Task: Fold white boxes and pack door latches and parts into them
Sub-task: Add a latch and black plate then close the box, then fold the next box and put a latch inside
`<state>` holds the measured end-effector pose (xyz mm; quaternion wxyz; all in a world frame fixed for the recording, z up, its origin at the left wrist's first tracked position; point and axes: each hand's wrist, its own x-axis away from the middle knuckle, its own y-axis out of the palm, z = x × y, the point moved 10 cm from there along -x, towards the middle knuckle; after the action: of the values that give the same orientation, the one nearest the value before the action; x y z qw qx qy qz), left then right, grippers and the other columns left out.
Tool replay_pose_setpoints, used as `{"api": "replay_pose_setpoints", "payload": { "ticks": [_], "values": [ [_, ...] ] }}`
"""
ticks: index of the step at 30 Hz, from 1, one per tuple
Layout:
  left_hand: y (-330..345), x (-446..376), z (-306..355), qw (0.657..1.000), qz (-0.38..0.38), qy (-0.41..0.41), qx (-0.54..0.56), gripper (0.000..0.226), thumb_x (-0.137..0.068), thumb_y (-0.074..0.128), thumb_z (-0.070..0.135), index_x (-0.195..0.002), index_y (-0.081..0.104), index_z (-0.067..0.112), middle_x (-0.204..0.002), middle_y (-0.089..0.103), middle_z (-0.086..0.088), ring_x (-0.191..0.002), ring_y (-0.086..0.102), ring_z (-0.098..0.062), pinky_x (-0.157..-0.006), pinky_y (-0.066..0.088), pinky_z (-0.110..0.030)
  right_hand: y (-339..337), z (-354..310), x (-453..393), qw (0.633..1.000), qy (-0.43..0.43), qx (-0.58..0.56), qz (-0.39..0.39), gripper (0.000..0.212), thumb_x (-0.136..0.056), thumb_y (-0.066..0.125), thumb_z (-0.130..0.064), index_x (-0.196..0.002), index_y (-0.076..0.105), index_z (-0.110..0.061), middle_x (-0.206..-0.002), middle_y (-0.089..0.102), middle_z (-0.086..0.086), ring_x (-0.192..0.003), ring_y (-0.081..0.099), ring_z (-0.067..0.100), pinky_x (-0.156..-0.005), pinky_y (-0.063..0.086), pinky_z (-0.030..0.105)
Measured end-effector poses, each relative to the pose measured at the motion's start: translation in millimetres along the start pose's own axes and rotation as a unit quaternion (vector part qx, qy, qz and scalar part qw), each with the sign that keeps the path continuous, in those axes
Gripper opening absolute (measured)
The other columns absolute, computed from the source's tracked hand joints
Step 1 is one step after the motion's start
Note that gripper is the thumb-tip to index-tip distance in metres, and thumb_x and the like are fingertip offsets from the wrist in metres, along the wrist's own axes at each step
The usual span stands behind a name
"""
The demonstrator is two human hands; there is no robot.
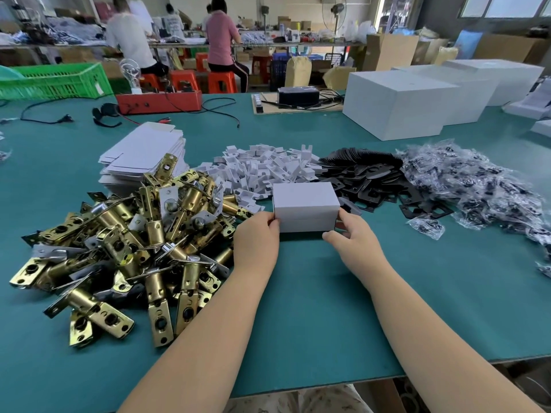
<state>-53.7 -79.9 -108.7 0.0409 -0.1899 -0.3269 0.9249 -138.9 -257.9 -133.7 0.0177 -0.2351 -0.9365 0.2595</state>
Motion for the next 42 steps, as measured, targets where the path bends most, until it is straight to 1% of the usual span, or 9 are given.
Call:
{"api": "replay_pose_setpoints", "payload": {
  "ticks": [12,17,25,28,30,33,37,40,42],
  "values": [
    [1.4,0.1,-2.4,1.000,-0.001,-0.006,0.000,0.025,-0.100,0.050,0.017,-0.106,0.070,0.006,-0.095,0.069,-0.009,-0.079,0.049,-0.016,-0.060,0.023,-0.022,2.0,0.9,-2.6,1.000,0.015,0.007,-0.007,0.037,-0.090,0.054,-0.019,-0.127,0.054,-0.023,-0.127,0.054,0.003,-0.117,0.050,0.020,-0.104,0.040,0.042],
    [1.3,-0.1,-1.1,1.000,-0.005,-0.003,-0.008,0.026,-0.100,0.047,0.015,-0.104,0.071,0.006,-0.094,0.069,-0.010,-0.078,0.049,-0.017,-0.062,0.025,-0.026,2.7,1.3,-2.9,1.000,0.019,0.007,-0.017,0.037,-0.089,0.056,-0.020,-0.126,0.055,-0.024,-0.126,0.054,0.003,-0.115,0.052,0.020,-0.102,0.041,0.042],
    [-0.5,1.6,2.8,0.999,-0.028,-0.006,-0.018,0.028,-0.098,0.044,0.009,-0.080,0.065,0.005,-0.070,0.055,-0.001,-0.068,0.047,-0.019,-0.056,0.027,-0.032,6.0,3.6,-4.9,1.000,0.018,-0.004,-0.015,0.041,-0.087,0.059,-0.019,-0.127,0.053,-0.019,-0.128,0.053,0.004,-0.117,0.051,0.019,-0.103,0.042,0.043],
    [0.4,-4.1,6.8,0.996,-0.077,0.000,-0.037,0.026,-0.094,0.042,0.005,-0.077,0.061,-0.001,-0.073,0.058,-0.010,-0.070,0.051,-0.025,-0.058,0.033,-0.033,0.6,7.1,-7.6,0.999,0.021,0.007,0.031,0.040,-0.086,0.059,-0.018,-0.125,0.050,-0.014,-0.128,0.050,0.005,-0.110,0.050,0.017,-0.093,0.044,0.036],
    [-7.1,-11.0,13.4,0.991,-0.094,0.007,-0.092,0.029,-0.093,0.043,0.010,-0.066,0.049,0.001,-0.068,0.052,-0.011,-0.062,0.046,-0.025,-0.054,0.031,-0.035,-8.0,13.3,-8.4,0.997,0.041,-0.013,0.070,0.047,-0.088,0.059,-0.018,-0.133,0.045,-0.012,-0.126,0.046,0.004,-0.104,0.049,0.013,-0.080,0.040,0.026],
    [-35.1,-33.4,37.8,0.971,-0.055,0.060,-0.227,0.038,-0.095,0.042,0.025,-0.059,0.041,0.013,-0.058,0.041,-0.001,-0.051,0.039,-0.016,-0.047,0.029,-0.025,-13.9,22.5,-9.7,0.992,0.061,-0.058,0.096,0.060,-0.089,0.057,-0.016,-0.145,0.035,-0.013,-0.120,0.043,0.001,-0.100,0.050,0.012,-0.066,0.036,0.017],
    [-88.6,-93.7,57.2,0.943,0.017,0.068,-0.324,0.018,-0.092,0.046,0.020,-0.085,0.060,0.012,-0.081,0.061,-0.006,-0.072,0.055,-0.025,-0.057,0.037,-0.028,-15.5,21.6,-9.3,0.990,0.052,-0.069,0.110,0.050,-0.089,0.056,-0.012,-0.138,0.043,-0.016,-0.118,0.045,0.001,-0.099,0.051,0.013,-0.063,0.037,0.014],
    [-119.8,-141.4,21.9,0.930,-0.003,-0.023,-0.367,0.016,-0.092,0.050,0.014,-0.103,0.057,0.007,-0.104,0.062,-0.015,-0.087,0.053,-0.031,-0.068,0.039,-0.036,-18.8,19.2,-7.1,0.990,0.044,-0.064,0.116,0.041,-0.089,0.055,-0.011,-0.129,0.049,-0.017,-0.117,0.046,-0.001,-0.098,0.052,0.012,-0.063,0.038,0.017],
    [-139.8,-161.8,-14.2,0.915,-0.004,-0.096,-0.392,0.028,-0.095,0.049,0.021,-0.116,0.056,0.005,-0.116,0.059,-0.018,-0.096,0.053,-0.034,-0.074,0.040,-0.039,-18.5,18.0,-5.9,0.991,0.042,-0.058,0.111,0.035,-0.089,0.054,-0.011,-0.123,0.051,-0.019,-0.118,0.046,-0.002,-0.096,0.053,0.008,-0.063,0.039,0.017]
  ]
}}
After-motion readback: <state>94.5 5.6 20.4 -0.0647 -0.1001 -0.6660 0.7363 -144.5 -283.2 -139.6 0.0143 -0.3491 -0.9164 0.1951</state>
